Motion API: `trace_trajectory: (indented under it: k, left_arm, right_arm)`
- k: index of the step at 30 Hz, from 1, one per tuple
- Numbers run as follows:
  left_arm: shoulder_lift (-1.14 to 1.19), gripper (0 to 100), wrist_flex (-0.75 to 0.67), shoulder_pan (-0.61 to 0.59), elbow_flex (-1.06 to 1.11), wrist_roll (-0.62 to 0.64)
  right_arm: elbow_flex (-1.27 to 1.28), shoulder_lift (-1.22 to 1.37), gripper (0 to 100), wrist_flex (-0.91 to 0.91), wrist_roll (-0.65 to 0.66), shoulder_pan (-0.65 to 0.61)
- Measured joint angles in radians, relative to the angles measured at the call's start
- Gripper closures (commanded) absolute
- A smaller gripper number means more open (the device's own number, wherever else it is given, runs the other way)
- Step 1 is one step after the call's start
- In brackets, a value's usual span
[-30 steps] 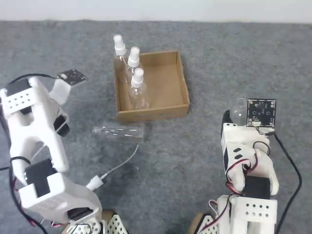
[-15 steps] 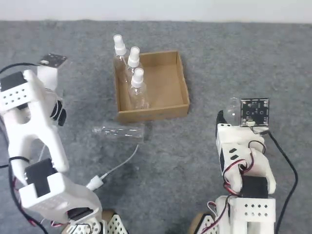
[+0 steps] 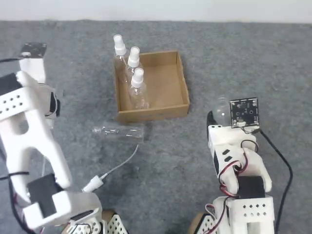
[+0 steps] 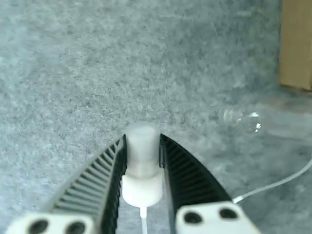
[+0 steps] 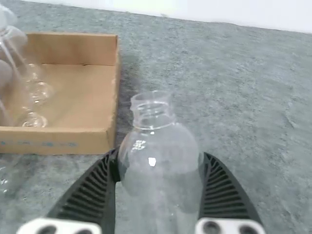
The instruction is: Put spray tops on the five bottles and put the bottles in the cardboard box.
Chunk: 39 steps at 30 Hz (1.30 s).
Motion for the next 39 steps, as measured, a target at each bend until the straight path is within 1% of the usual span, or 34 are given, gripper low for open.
trace_trajectory:
  k: [6, 13, 16, 20, 31, 39]
  left_arm:
    - [-0.049, 99, 0.0, 0.015, 0.0, 0.089]
    - [-0.146, 99, 0.002, 0.038, 0.0, 0.146]
    - [-0.175, 99, 0.002, 0.058, 0.002, 0.181]
    - [-0.222, 99, 0.002, 0.089, 0.028, 0.209]
    - [-0.384, 99, -0.035, 0.176, 0.143, 0.324]
    - [-0.5, 99, -0.072, 0.249, 0.146, 0.433]
  right_arm:
    - [0.0, 0.0, 90.5, 0.0, 0.0, -0.061]
    - [0.0, 0.0, 90.8, 0.0, 0.0, -0.069]
    - [0.0, -0.008, 94.2, 0.0, 0.0, -0.064]
    - [0.008, -0.101, 94.2, 0.0, 0.0, -0.066]
    - [0.147, -0.414, 94.3, 0.0, 0.0, -0.064]
    - [0.163, -0.423, 94.3, 0.0, 0.0, -0.141]
